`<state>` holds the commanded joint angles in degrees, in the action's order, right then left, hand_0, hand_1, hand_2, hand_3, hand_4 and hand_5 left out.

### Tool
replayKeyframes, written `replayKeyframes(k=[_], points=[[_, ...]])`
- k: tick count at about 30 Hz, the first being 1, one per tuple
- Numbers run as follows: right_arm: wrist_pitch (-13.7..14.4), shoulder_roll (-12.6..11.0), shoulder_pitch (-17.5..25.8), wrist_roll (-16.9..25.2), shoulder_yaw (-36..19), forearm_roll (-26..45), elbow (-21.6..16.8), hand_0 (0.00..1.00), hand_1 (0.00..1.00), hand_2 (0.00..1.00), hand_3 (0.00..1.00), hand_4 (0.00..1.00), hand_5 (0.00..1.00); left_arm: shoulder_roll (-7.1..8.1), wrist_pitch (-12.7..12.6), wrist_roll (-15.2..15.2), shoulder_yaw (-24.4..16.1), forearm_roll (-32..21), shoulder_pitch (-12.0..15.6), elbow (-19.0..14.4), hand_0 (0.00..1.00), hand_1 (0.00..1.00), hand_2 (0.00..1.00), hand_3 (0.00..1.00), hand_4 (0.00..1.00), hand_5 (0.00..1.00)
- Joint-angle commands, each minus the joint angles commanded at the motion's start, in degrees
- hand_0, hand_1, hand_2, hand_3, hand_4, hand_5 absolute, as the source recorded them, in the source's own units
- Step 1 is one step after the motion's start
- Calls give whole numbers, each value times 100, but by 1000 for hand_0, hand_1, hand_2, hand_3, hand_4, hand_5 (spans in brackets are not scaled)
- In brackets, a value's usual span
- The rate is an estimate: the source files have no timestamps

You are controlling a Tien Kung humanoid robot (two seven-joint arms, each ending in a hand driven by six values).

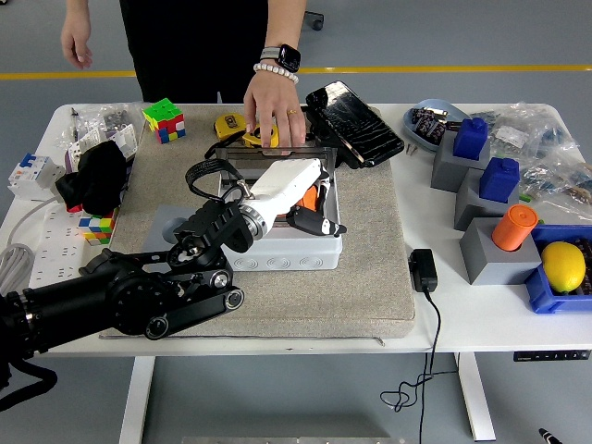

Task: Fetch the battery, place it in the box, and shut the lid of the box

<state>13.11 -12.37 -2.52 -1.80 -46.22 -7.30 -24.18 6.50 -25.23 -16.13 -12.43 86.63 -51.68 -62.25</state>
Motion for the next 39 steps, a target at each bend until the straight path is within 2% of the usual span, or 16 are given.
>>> replayKeyframes(k=[4, 5, 10, 11, 16, 18, 25, 32, 35, 36, 39], points=[[1, 0, 5, 5, -2, -14, -9, 569, 637, 647, 540, 867, 404, 5, 57, 18, -4, 12, 16, 18, 169, 157, 163, 227, 997, 326], [0, -1, 8, 4, -2, -18, -11, 570, 637, 648, 540, 867, 405, 6, 81, 14, -2, 16, 19, 14, 276, 395, 342, 347, 998, 336], [2, 0, 5, 4, -8, -21, -12, 570, 637, 648, 540, 867, 405, 14, 165, 6, -9, 5, 23, 5, 276, 395, 342, 347, 998, 336], [2, 1, 5, 6, -9, -21, -13, 568, 637, 648, 540, 866, 405, 15, 174, 11, -8, 18, 23, 7, 368, 585, 516, 510, 998, 355], [2, 3, 3, 7, -22, -28, -17, 568, 637, 648, 540, 866, 405, 15, 186, 14, -13, 62, 24, 12, 368, 585, 516, 510, 998, 355], [2, 4, 3, 7, -23, -29, -17, 569, 637, 648, 540, 866, 405, 19, 189, 11, -27, 76, 27, -4, 372, 604, 549, 550, 998, 367], [0, 14, 9, 11, -39, -33, -21, 567, 637, 647, 540, 866, 405, 59, 166, 58, -123, 63, 80, -194, 369, 601, 552, 559, 998, 375], [-1, 24, 18, 14, -61, -41, -22, 567, 637, 648, 540, 867, 404, 242, 116, 146, -472, 85, 278, -843, 367, 595, 549, 551, 998, 377], [-5, 29, 25, 9, -67, -45, -19, 567, 637, 648, 540, 867, 404, 390, 73, 218, -705, 94, 420, -1233, 367, 595, 549, 551, 998, 377], [-5, 30, 25, 9, -71, -47, -18, 568, 637, 648, 540, 866, 404, 424, 66, 226, -756, 104, 455, -1316, 353, 559, 533, 532, 998, 406], [-3, 32, 24, 16, -101, -65, -25, 568, 637, 648, 540, 866, 404, 655, -1, 289, -1063, 166, 723, -1704, 353, 559, 533, 532, 998, 406]])
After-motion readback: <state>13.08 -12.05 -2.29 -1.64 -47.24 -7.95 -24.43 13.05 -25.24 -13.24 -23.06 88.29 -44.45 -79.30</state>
